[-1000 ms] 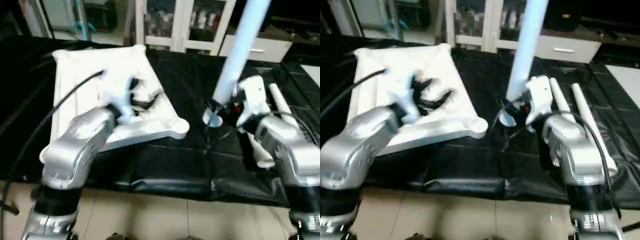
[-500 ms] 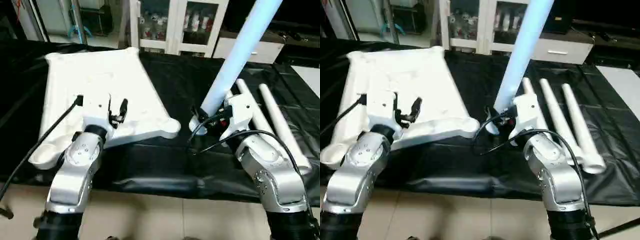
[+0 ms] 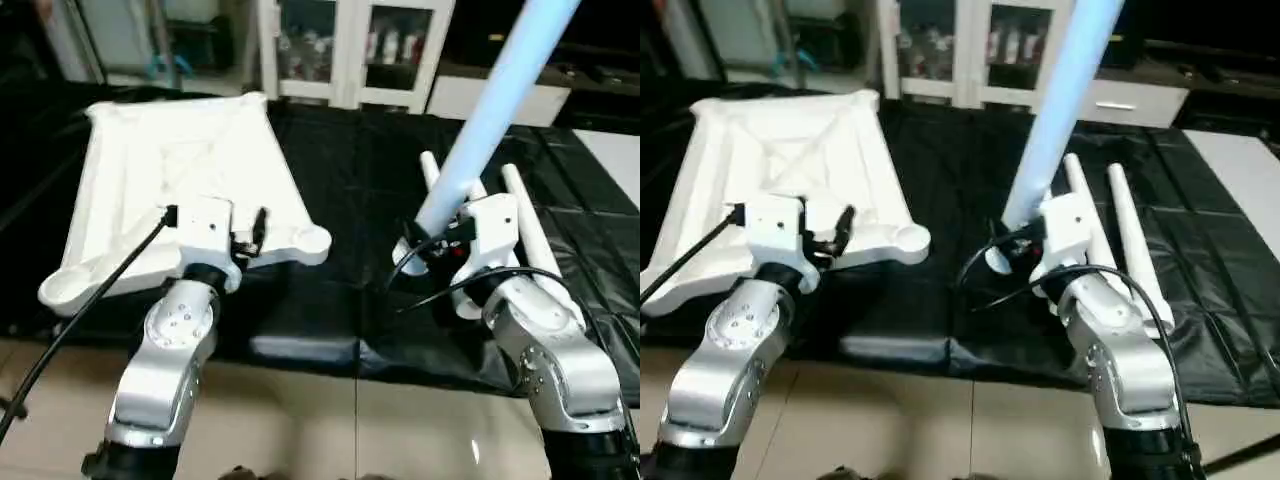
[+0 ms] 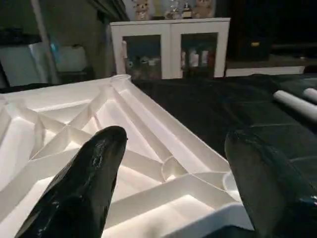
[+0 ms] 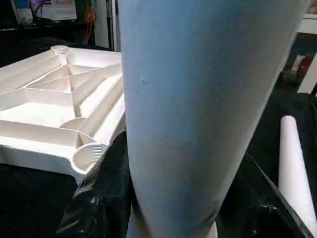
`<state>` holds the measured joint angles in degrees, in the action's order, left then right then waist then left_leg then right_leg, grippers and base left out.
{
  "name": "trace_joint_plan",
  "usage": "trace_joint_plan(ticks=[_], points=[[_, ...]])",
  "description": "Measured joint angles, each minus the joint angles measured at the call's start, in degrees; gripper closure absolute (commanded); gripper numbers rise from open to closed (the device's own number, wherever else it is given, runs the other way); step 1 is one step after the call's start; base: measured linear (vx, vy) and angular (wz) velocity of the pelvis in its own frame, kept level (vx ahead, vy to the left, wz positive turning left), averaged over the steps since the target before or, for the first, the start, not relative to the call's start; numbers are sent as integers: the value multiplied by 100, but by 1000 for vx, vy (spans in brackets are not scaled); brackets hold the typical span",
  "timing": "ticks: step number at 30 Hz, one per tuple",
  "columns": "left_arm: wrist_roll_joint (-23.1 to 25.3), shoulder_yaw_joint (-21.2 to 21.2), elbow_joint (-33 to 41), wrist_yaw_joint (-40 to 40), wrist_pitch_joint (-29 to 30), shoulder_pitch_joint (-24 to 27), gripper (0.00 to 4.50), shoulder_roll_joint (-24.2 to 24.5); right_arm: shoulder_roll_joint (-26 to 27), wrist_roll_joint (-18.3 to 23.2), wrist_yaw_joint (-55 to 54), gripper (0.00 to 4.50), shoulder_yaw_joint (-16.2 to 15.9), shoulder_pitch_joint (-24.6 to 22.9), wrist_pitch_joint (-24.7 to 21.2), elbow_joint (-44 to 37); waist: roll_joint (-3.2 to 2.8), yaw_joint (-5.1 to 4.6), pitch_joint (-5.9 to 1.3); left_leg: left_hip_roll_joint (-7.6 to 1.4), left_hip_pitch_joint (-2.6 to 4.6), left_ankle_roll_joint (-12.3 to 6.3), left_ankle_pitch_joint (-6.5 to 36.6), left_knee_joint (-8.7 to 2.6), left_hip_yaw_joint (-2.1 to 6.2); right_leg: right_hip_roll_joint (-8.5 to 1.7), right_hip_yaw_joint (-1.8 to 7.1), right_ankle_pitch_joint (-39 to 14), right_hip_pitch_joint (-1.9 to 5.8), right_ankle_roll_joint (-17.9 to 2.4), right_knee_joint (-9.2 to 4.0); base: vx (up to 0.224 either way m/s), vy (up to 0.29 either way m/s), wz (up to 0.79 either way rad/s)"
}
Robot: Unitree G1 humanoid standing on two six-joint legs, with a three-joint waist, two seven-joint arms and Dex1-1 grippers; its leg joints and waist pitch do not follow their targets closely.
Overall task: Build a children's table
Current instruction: Pick table leg
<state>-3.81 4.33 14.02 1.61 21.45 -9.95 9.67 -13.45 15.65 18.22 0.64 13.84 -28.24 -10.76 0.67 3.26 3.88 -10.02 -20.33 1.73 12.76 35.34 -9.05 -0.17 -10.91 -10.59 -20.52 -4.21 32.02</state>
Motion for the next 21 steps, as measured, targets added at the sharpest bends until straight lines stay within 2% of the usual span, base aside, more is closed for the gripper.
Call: trace_joint_plan(ticks=[1, 2, 3, 4, 5, 6, 7, 8, 9, 10, 11, 13, 14, 15, 16, 17, 18, 19, 20, 21], points=[[6, 1, -2, 9, -2, 37, 82, 26, 12, -5, 6, 261, -7, 15, 2, -2, 12, -9, 18, -3, 48, 29, -18, 3, -23, -34, 116, -120, 17, 108, 218, 0, 0, 0], [12, 9, -3, 24, -3, 64, 82, 43, 27, -10, 5, 261, -7, 13, 9, -2, 53, -34, 39, 7, 109, 45, -26, 21, -123, -159, 286, -261, 58, 118, 473, 0, 0, 0], [18, 11, 1, 57, -5, 76, 82, 60, 37, -17, 7, 261, -9, 21, 12, -5, 183, -43, 58, 15, 209, 50, -23, 21, -292, -352, 435, -461, 69, 169, 710, 0, 0, 0], [19, 8, 27, 89, -7, 129, 82, 55, 32, -19, 12, 261, -30, 29, 12, -13, 219, -19, 57, 13, 255, 108, 23, 31, -290, -342, 436, -501, 92, 178, 693, 46, -52, 11], [19, 16, 40, 114, -6, 174, 82, 54, 14, -20, 20, 261, -38, 35, 14, -27, 235, 8, 52, 12, 258, 131, 210, 159, -250, -350, 421, -512, 120, 172, 636, 64, -18, -17], [20, 52, 44, 147, -4, 202, 82, 23, -31, -28, 22, 261, -38, 32, 14, -29, 185, 40, 55, 23, 218, 24, 426, 378, -108, -344, 398, -512, 181, 172, 590, 64, -18, -17], [19, 121, 49, 191, -4, 200, 82, 16, -51, -30, 19, 261, -29, 21, 12, -25, 136, 47, 36, 52, 220, -17, 450, 452, 15, -325, 390, -512, 168, 174, 562, 99, 41, -22], [16, 210, 50, 234, -4, 183, 82, -14, -76, -30, 18, 261, 6, -6, 11, -26, 105, 4, 17, 53, 246, -45, 466, 356, 72, -298, 373, -508, 154, 176, 541, 87, 43, -3], [17, 302, 54, 297, 3, 186, 82, -28, -73, -25, 16, 261, 49, -30, -3, -11, 89, -27, 7, 23, 277, 166, 337, 238, 61, -278, 368, -493, 173, 194, 482, 87, 43, -3], [17, 312, 55, 317, 4, 205, 82, -11, -54, -19, 22, 261, 48, -28, -17, -11, 89, -96, 1, 28, 336, 159, 343, 187, 49, -268, 386, -485, 183, 189, 439, 73, 59, 5], [18, 289, 57, 319, 8, 226, 82, 14, -18, 1, 38, 261, 34, -15, -20, -15, 95, -170, -6, 38, 367, 146, 351, 138, 59, -267, 386, -496, 169, 159, 407, 119, 66, 1], [25, 195, 57, 318, 13, 242, 82, 109, 5, 53, 87, 261, -14, 19, -22, -31, 150, -328, -37, 118, 426, 86, 384, 106, 59, -344, 457, -559, 142, 4, 550, 129, 50, 4], [25, 162, 59, 318, 13, 242, 82, 122, 1, 67, 96, 261, -6, 17, -23, -31, 199, -396, -68, 168, 454, 83, 415, 106, 50, -405, 534, -549, 109, 32, 604, 137, -8, 11], [24, 175, 61, 320, 13, 241, 82, 105, -20, 73, 107, 261, 10, 13, -23, -32, 236, -458, -99, 192, 463, 76, 442, 97, 32, -431, 585, -589, 112, 182, 627, 137, -8, 11], [24, 196, 63, 322, 15, 229, 82, 96, -73, 73, 112, 261, 36, 4, -23, -32, 225, -430, -114, 224, 384, -101, 506, 162, 36, -385, 639, -599, 178, 276, 585, 138, -26, 10], [18, 304, 64, 339, 17, 202, 82, 10, -138, 67, 118, 261, 110, -47, -26, -21, 188, -392, -123, 214, 265, -315, 586, 412, 111, -317, 722, -606, 206, 280, 531, 131, 6, 9], [19, 396, 71, 387, 18, 200, 82, -30, -196, 48, 136, 261, 139, -83, -35, 20, 187, -319, -121, 236, 44, -344, 603, 758, 180, -295, 747, -611, 285, 273, 450, 131, 6, 9], [22, 389, 75, 402, 18, 200, 82, -12, -229, 42, 178, 261, 124, -82, -34, 14, 164, -275, -127, 237, -112, -311, 584, 814, 229, -275, 737, -613, 361, 270, 381, 134, 15, 4], [25, 365, 80, 421, 18, 200, 82, 19, -247, 40, 210, 261, 113, -79, -30, -3, 110, -223, -154, 192, -239, -238, 519, 622, 252, -223, 708, -627, 401, 275, 348, 137, -11, 1], [29, 333, 93, 432, 19, 199, 82, 39, -253, 39, 240, 261, 79, -73, -27, -38, -36, -198, -165, 60, -285, -283, 336, 181, 262, -110, 624, -663, 485, 288, 306, 137, -11, 1]])
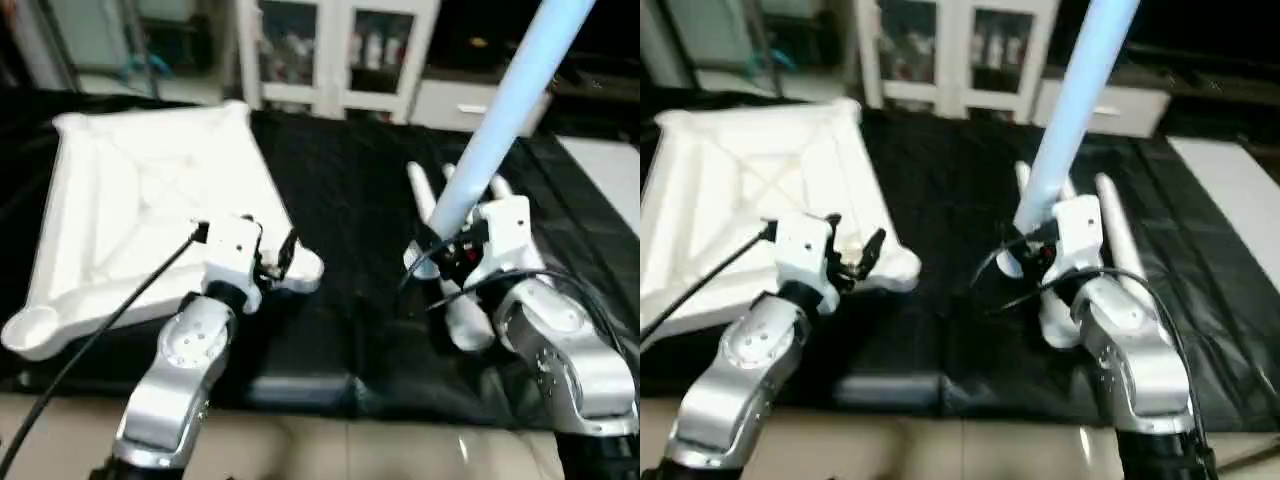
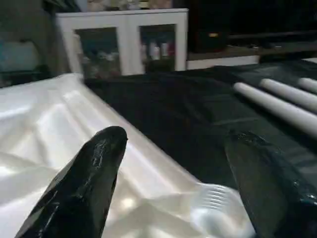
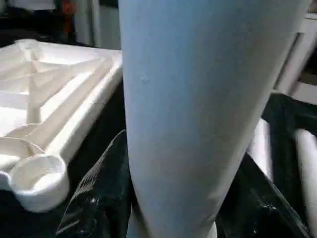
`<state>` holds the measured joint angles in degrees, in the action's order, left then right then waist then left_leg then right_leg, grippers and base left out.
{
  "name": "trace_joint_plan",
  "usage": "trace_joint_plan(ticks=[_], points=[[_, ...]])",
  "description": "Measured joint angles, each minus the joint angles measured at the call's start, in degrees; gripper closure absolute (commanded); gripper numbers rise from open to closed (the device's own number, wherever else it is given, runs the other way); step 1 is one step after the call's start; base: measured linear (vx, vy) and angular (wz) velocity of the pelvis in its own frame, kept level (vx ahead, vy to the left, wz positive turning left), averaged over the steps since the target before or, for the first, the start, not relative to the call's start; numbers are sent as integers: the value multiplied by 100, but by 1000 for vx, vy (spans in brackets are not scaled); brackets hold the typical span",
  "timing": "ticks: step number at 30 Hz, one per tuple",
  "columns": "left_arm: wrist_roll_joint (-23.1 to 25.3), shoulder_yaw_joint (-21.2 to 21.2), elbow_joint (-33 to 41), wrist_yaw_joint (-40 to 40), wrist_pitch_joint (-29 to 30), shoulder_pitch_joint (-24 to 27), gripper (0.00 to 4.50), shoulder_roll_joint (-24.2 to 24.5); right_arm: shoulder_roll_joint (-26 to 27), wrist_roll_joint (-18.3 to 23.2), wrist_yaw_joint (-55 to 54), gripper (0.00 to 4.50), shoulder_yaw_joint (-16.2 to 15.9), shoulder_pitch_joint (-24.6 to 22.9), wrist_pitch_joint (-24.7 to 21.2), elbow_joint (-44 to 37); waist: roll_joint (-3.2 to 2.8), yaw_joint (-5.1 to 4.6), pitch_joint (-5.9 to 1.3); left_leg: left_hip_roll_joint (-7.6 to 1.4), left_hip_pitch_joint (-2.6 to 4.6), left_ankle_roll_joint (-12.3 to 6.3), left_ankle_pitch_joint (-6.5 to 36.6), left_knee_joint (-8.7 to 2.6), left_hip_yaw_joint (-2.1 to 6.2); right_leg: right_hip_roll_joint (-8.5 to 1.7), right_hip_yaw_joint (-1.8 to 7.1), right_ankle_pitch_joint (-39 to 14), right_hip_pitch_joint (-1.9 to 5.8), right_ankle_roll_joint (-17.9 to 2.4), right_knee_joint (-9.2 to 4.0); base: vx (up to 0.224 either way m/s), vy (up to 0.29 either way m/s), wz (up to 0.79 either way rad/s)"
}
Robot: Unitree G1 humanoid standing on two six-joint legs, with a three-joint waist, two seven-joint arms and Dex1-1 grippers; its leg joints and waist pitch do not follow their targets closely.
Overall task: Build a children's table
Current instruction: Pick table leg
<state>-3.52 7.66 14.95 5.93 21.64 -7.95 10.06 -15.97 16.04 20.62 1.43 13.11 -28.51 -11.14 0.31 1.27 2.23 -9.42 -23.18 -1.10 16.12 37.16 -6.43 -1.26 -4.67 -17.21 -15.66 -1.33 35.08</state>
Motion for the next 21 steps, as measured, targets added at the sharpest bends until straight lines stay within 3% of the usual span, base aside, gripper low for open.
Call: trace_joint_plan(ticks=[1, 2, 3, 4, 5, 6, 7, 8, 9, 10, 11, 12, 13, 14, 15, 17, 18, 19, 20, 21], points=[[6, -41, 11, 3, 3, 25, 82, 62, 82, -6, 17, 261, -81, -4, 5, 10, -109, 17, 40, -116, 75, 282, -383, 18, 53, 38, -101, -106, 73, 37, 56, 120, 58, -3], [16, -103, 10, 4, 11, 62, 82, 128, 167, -3, 63, 261, -213, -2, 3, -2, -76, -21, 47, -47, 125, 255, -323, 26, 69, -28, -98, -226, 47, -94, 215, 141, 73, 4], [45, -223, 2, -2, 39, 59, 82, 156, 190, 9, 117, 261, -350, 5, 4, -16, 4, -77, 37, 29, 156, 228, -287, 24, 65, -83, -45, -292, -72, -180, 483, 141, 73, 4], [51, -252, 2, -2, 47, 60, 82, 158, 190, 12, 119, 261, -375, 5, 4, -14, 32, -95, 25, 61, 191, 219, -254, 27, 64, -116, -28, -281, -207, -134, 676, 151, 10, 13], [51, -247, 3, 1, 49, 60, 82, 157, 185, 11, 116, 261, -373, 3, 4, -12, 32, -121, 26, 75, 232, 211, -224, 28, 47, -135, 1, -248, -332, -69, 767, 104, 4, 4], [50, -238, 12, 2, 49, 51, 82, 156, 179, 13, 117, 261, -368, 5, 4, -14, 92, -151, 20, 127, 306, 217, -200, 0, -23, -212, 74, -171, -516, 54, 758, 142, -37, 4], [50, -231, 16, 4, 49, 48, 82, 156, 174, 16, 117, 261, -365, 4, 4, -14, 177, -187, 20, 194, 362, 237, -184, -13, -76, -290, 140, -101, -571, 74, 503, 78, -39, 0], [50, -223, 15, 6, 54, 47, 82, 141, 148, 18, 118, 261, -353, -5, 6, -8, 268, -192, 44, 230, 407, 267, -161, -6, -139, -327, 226, 114, -538, 205, 502, 61, -109, 2], [47, -159, 13, 13, 58, 54, 82, 60, 85, 13, 113, 261, -294, -45, 4, 7, 261, -128, 46, 191, 413, 125, -84, 31, -170, -293, 238, 87, -490, 200, 441, 23, -68, 2], [41, -44, 13, 39, 59, 26, 82, 27, 47, 7, 109, 261, -219, -50, 4, 17, 235, -89, 47, 194, 352, -31, 9, 248, -121, -270, 240, 97, -448, 183, 377, 85, -97, -3], [39, -8, 13, 64, 59, 27, 82, 11, 40, 5, 108, 261, -183, -53, 3, 23, 235, -69, 47, 199, 305, -51, 20, 363, -98, -258, 244, 99, -413, 179, 343, 114, -51, -7], [40, 7, 18, 88, 59, 27, 82, 16, 35, 7, 108, 261, -128, -50, 3, 16, 172, 12, 22, 185, 204, -36, 11, 448, 1, -193, 221, 111, -295, 139, 222, 114, -51, -7], [42, -11, 33, 88, 58, 24, 82, 45, 37, 7, 108, 261, -117, -38, 4, 8, 111, 52, 13, 147, 166, -21, 2, 287, 14, -149, 189, 103, -241, 124, 180, 107, -15, -4], [44, -26, 38, 95, 58, 23, 82, 74, 54, 11, 109, 261, -106, -30, 4, -3, -10, 62, 3, 67, 157, 31, -55, -18, -1, -79, 93, 81, -174, 95, 156, 129, 47, 1], [47, -73, 35, 113, 58, 30, 82, 118, 143, 13, 107, 261, -134, -39, 1, 10, -72, 70, 30, -32, 219, 316, -306, -9, 18, -19, 74, 33, -82, 88, 153, 129, 47, 1], [30, -176, 16, 149, 67, 37, 82, 162, 210, 52, 125, 261, -271, -10, -4, 3, -54, 27, 34, 11, 296, 315, -245, -60, 32, -42, 72, -38, -68, -76, 119, 165, 66, 5], [-38, -261, 13, 249, 86, 47, 82, 216, 209, 116, 144, 261, -292, 35, -4, -3, -25, -31, 18, 78, 315, 257, -221, -62, 34, -108, 76, -82, -146, -197, 267, 169, 61, 5], [-105, -290, 11, 382, 83, 50, 82, 295, 188, 178, 196, 261, -280, 49, -3, -9, 1, -102, 2, 133, 319, 223, -192, -46, 34, -174, 95, -73, -262, -180, 421, 149, 47, 6], [-146, -285, 12, 472, 78, 44, 82, 317, 166, 196, 229, 261, -245, 43, -3, -12, 53, -130, -26, 196, 312, 198, -178, -20, 25, -247, 165, 21, -411, -28, 467, 97, 15, -5], [-197, -251, 3, 672, 30, 48, 55, 387, 126, 250, 305, 261, -182, 40, -6, -9, 141, -145, -53, 309, 263, 173, -146, 64, 27, -357, 320, 154, -578, 303, 400, 118, 1, -3]])
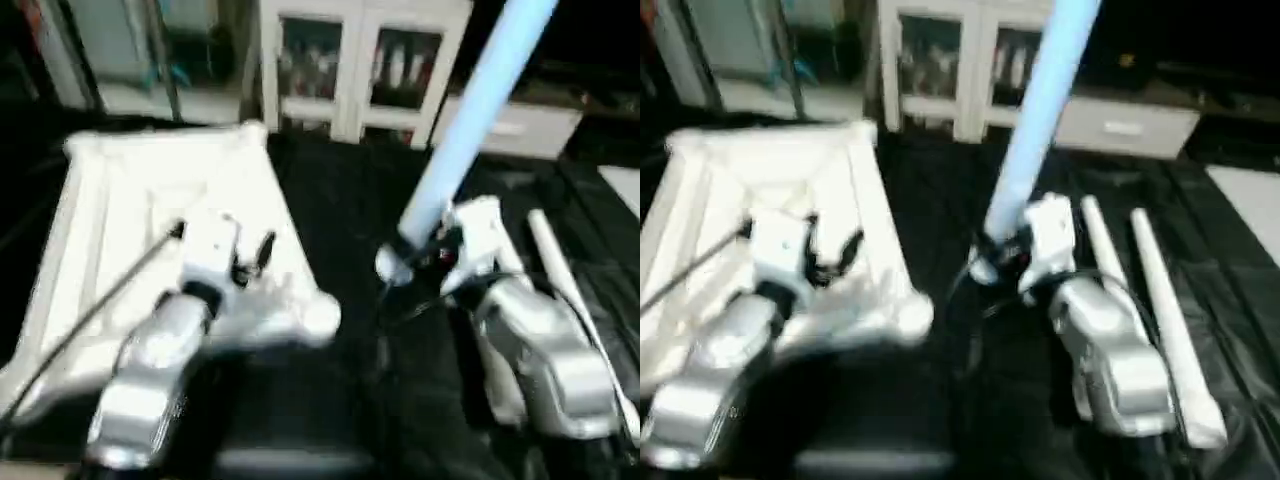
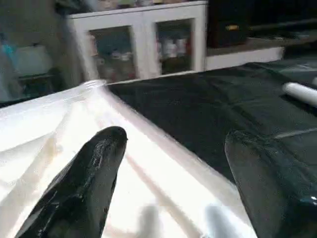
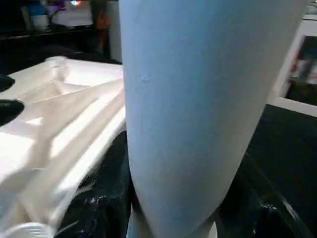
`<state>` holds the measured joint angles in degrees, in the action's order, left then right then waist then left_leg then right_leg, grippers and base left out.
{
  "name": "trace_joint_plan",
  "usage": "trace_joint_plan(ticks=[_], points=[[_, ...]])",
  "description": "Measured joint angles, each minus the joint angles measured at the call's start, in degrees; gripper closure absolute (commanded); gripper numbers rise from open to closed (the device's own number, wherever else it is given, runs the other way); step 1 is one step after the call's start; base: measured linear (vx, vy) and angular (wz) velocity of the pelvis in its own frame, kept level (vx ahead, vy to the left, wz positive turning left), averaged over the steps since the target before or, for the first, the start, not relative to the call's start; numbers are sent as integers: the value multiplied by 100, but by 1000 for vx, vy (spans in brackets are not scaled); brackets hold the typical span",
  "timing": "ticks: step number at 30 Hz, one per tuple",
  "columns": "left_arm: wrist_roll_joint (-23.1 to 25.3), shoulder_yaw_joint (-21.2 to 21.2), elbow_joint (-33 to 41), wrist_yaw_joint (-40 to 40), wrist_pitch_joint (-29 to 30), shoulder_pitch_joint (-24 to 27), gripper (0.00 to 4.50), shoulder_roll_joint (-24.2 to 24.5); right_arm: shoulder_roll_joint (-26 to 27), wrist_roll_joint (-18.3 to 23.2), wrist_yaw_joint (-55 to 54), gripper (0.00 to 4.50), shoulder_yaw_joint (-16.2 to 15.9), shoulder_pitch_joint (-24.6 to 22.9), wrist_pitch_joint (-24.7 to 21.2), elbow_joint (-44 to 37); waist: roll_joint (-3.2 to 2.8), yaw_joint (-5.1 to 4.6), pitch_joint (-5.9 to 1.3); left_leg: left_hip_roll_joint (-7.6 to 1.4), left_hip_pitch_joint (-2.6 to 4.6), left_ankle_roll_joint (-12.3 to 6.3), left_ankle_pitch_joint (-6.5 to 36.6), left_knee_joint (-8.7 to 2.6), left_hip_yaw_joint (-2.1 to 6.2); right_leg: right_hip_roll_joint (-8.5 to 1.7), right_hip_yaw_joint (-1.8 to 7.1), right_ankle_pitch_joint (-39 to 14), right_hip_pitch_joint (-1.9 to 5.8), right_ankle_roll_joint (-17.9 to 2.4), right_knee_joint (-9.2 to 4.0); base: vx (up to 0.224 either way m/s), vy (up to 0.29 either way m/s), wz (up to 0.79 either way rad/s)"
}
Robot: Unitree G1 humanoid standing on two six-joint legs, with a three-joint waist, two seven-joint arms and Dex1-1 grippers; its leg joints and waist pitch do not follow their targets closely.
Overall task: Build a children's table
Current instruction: Pick table leg
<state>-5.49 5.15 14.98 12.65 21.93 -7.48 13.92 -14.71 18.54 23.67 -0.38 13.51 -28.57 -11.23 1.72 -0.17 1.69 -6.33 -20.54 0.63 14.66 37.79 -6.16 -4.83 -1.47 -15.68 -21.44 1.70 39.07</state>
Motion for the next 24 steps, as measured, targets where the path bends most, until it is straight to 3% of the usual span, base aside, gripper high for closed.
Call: trace_joint_plan(ticks=[1, 3, 5, 6, 9, 13, 19, 20, 24], points=[[-55, 82, -10, 204, -59, 1, 48, 56, -109, 55, 104, 261, 36, -13, -12, 9, 21, -1, -21, 33, -100, -15, 3, 76, 15, 1, 75, -32, -55, 83, 89, 54, -16, -8], [-131, 474, -46, 774, -178, 13, 29, 332, -367, 117, 351, 261, 135, -14, -26, 25, 20, -12, -22, 29, -173, 15, -11, 9, 46, 30, 78, -2, -126, 83, 70, 0, 0, 0], [-164, 594, -133, 1200, -257, 78, 29, 663, -450, 154, 568, 261, 134, -11, -27, 25, -1, -4, -15, -20, -159, 156, -56, -69, 48, 74, 56, 73, -116, 56, -32, 0, 0, 0], [-189, 598, -180, 1467, -281, 122, 1, 824, -493, 190, 746, 261, 93, 6, -27, 29, -36, 10, 7, -55, -142, 195, -73, -84, 56, 106, 41, 128, -85, 14, -104, 0, 0, 0], [-386, 600, -194, 2152, -264, 236, 0, 1241, -781, 295, 1213, 261, -25, 68, -50, 69, -122, 51, 66, -122, -92, 209, -71, -95, 34, 148, 22, 225, -3, -137, -242, -43, 15, -2], [-633, 618, -191, 2690, -154, 239, 0, 1449, -797, 572, 1459, 261, 8, 179, -96, 214, -141, 77, 124, -195, 26, 217, -95, -96, -141, 122, 60, 217, 83, -118, -219, -90, 9, 5], [-675, 723, -486, 3301, -235, 205, 0, 1829, -728, 735, 1634, 261, 119, 289, -112, 368, -136, 57, 128, -212, 20, 221, -98, -97, -176, 120, 67, 221, 52, -119, -213, -35, 1, -2], [-673, 729, -565, 3385, -260, 180, 30, 1844, -731, 739, 1646, 261, 119, 288, -112, 371, -135, 56, 129, -217, 20, 221, -98, -97, -183, 120, 67, 224, 51, -119, -212, 0, 0, 0], [-572, 771, -1118, 3584, -451, -150, 63, 1917, -736, 794, 1678, 261, 105, 246, -109, 361, -129, 69, 127, -234, 21, 226, -104, -97, -211, 120, 69, 288, 48, -141, -211, 0, 0, 0]])
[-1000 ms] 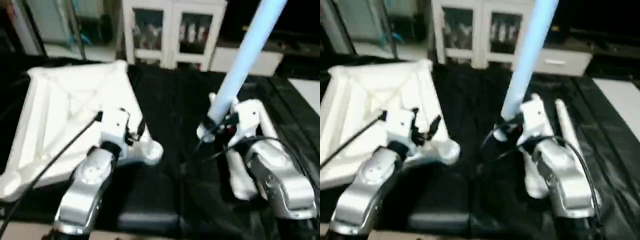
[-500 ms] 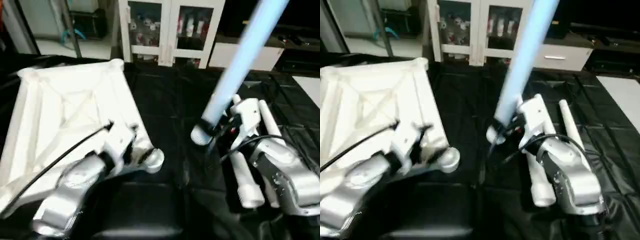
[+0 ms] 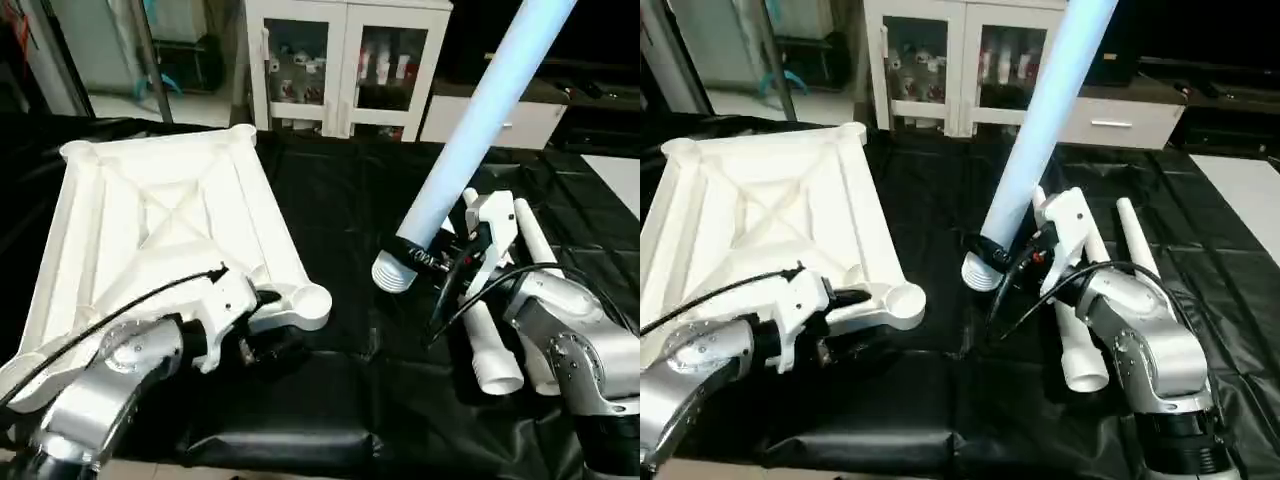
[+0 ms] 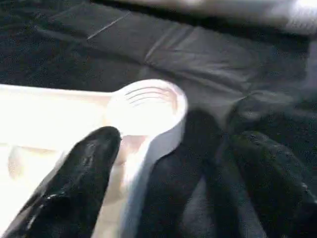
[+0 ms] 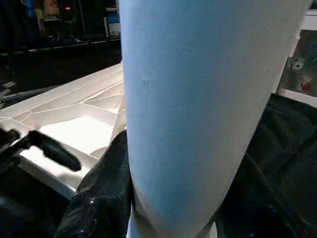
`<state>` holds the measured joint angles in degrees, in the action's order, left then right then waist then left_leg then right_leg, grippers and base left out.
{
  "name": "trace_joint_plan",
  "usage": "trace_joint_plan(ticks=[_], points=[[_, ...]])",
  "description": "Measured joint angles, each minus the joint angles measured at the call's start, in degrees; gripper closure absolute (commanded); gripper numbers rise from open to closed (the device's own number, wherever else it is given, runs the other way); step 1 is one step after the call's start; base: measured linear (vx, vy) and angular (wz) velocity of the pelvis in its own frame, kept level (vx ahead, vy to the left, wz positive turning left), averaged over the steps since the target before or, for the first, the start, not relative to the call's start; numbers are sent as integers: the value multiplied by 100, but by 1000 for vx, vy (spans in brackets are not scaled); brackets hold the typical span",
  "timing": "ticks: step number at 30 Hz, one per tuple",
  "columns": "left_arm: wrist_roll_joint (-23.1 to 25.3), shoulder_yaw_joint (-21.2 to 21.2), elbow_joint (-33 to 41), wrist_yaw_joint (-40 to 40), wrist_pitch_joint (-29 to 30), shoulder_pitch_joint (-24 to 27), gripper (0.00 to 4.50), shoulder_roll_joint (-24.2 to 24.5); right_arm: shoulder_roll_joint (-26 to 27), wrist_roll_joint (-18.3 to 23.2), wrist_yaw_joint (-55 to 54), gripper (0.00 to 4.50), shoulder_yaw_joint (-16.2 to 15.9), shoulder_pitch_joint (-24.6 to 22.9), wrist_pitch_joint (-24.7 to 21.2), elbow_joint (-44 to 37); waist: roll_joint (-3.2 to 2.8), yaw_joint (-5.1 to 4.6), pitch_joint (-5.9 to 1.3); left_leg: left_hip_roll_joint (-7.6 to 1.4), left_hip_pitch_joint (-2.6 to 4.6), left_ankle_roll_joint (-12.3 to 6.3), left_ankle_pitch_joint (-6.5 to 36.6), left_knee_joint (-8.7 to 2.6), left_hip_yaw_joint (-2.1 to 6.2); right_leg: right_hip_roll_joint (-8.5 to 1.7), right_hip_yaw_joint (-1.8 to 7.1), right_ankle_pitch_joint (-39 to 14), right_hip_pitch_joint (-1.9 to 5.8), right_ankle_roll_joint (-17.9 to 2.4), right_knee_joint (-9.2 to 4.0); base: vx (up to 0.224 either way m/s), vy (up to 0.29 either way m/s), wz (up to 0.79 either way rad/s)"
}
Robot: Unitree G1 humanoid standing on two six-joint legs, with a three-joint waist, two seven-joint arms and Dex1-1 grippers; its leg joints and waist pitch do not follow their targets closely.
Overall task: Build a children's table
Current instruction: Pick table leg
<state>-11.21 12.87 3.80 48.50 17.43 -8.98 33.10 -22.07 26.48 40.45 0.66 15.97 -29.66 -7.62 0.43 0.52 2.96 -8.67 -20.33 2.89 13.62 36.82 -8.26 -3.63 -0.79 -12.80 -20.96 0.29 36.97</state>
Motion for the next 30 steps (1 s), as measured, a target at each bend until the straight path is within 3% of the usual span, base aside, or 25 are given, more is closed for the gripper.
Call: trace_joint_plan(ticks=[3, 8, 10, 17, 30], points=[[96, 47, -315, 92, -69, -186, 77, 44, -10, 3, 21, 261, -5, -48, -3, -3, -10, 4, -2, -19, -12, 1, -28, -4, -8, 11, -1, 6, -17, 13, -2, 0, 0, 0], [123, 173, -743, 543, -89, -590, 119, 175, -91, -1, 143, 261, -101, -53, -8, -29, -13, 33, -3, -28, -100, -40, -61, -14, -25, 20, 0, -3, -109, -1, -6, 0, 0, 0], [150, 218, -860, 718, -102, -667, 121, 235, -117, -2, 149, 261, -110, -58, -11, -38, -18, 43, -3, -30, -98, -51, -55, -24, -31, 19, -1, -9, -110, -11, -9, 0, 0, 0], [200, 290, -1137, 1103, -151, -787, 195, 411, -261, -4, 159, 261, -116, -245, -21, -361, -41, 132, 4, -42, -72, -12, -41, -37, -51, 20, 2, -10, -97, -13, -14, 0, 0, 0], [443, 281, -1163, 941, -411, -637, 289, 467, -265, 18, 114, 261, -122, -322, -136, -577, -92, 130, 4, -65, -64, 2, -50, -41, -80, 22, 7, -6, -96, -17, -9, 0, 0, 0]])
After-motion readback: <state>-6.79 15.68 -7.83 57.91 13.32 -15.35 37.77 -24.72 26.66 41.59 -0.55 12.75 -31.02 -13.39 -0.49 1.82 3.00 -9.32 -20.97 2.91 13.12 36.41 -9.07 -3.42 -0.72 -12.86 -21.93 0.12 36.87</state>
